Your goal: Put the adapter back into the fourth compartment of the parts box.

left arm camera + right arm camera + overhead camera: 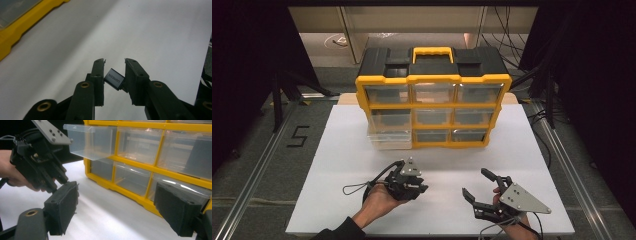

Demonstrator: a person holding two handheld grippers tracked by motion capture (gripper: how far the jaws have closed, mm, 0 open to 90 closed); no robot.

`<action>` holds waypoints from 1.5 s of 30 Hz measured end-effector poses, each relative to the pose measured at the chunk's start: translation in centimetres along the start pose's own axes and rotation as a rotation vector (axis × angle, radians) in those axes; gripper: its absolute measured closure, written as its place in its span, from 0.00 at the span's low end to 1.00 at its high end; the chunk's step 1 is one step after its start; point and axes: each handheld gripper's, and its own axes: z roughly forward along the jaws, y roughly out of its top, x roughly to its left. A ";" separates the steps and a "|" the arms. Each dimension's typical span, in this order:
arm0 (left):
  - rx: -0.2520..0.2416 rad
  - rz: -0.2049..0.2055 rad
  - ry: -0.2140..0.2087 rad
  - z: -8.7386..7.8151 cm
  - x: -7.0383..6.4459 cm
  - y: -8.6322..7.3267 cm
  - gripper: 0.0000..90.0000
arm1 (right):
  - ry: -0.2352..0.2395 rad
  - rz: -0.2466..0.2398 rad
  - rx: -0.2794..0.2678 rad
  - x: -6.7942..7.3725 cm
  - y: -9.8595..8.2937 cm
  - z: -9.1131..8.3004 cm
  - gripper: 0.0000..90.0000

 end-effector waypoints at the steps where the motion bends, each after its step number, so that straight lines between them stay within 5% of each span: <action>1: -0.007 0.001 0.002 -0.2 0.0 0.1 0.77 | 0.000 0.000 0.000 0.0 0.0 0.0 0.23; 8: -0.064 -0.007 0.016 -1.5 0.3 0.6 0.77 | 0.001 -0.001 0.000 0.0 0.0 0.0 0.23; 45: -0.207 -0.029 0.021 -4.9 0.7 1.8 0.77 | -0.001 -0.003 0.002 0.0 0.0 0.0 0.23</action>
